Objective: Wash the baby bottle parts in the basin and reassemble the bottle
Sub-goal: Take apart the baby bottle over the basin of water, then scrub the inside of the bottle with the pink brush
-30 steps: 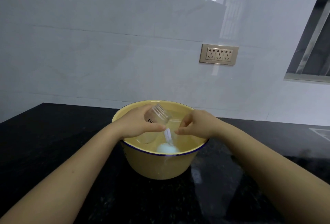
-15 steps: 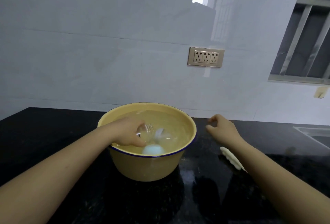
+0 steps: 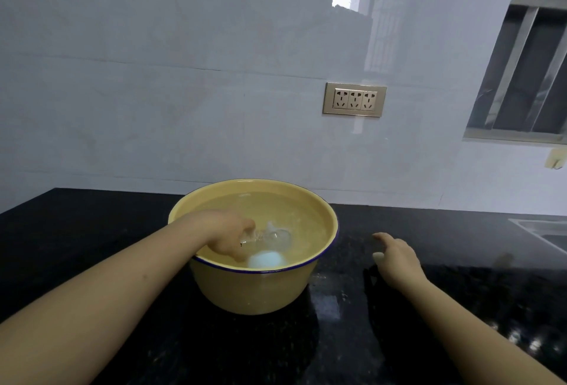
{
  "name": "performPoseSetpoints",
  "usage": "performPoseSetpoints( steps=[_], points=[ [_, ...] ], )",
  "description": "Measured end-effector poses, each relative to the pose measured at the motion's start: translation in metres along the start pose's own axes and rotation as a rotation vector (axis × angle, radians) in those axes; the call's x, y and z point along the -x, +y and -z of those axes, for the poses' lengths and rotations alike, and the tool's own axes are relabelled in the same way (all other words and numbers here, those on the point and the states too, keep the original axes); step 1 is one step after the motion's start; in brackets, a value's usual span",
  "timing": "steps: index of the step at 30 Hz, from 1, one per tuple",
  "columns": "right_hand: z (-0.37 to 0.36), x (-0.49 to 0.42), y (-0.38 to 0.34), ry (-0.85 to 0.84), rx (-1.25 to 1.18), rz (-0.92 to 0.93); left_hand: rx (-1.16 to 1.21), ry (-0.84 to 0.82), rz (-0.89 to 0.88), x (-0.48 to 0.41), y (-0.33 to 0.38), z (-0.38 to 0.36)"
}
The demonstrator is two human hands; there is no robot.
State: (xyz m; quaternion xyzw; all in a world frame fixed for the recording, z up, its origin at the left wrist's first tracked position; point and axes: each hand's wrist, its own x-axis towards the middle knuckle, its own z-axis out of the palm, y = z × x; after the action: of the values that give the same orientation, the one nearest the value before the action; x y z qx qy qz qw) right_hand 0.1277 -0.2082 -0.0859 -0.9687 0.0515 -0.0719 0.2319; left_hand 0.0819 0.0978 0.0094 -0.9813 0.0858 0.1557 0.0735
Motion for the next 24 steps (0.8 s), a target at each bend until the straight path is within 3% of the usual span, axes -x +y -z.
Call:
performPoseSetpoints(
  steps=[4, 7, 12, 16, 21, 24],
  points=[
    [0.009, 0.000, -0.016, 0.109, -0.270, 0.006, -0.063, -0.010, 0.007, -0.002, -0.001, -0.003],
    [0.025, 0.005, -0.046, 0.284, -0.428, 0.129, -0.058, 0.001, -0.001, 0.000, -0.001, -0.001],
    [0.051, 0.019, -0.106, 0.379, -0.552, 0.434, 0.236, 0.080, -0.064, 0.000, -0.014, -0.002],
    [0.049, 0.022, -0.135, 0.302, -0.443, 0.681, 0.670, 0.178, -0.145, 0.001, -0.030, -0.007],
    [0.040, 0.025, -0.151, -0.007, -0.323, 0.732, 1.129, 0.235, -0.311, 0.006, -0.037, -0.004],
    [0.041, 0.026, -0.152, -0.193, -0.175, 0.764, 1.324, 0.216, -0.302, 0.010, -0.037, -0.001]
  ],
)
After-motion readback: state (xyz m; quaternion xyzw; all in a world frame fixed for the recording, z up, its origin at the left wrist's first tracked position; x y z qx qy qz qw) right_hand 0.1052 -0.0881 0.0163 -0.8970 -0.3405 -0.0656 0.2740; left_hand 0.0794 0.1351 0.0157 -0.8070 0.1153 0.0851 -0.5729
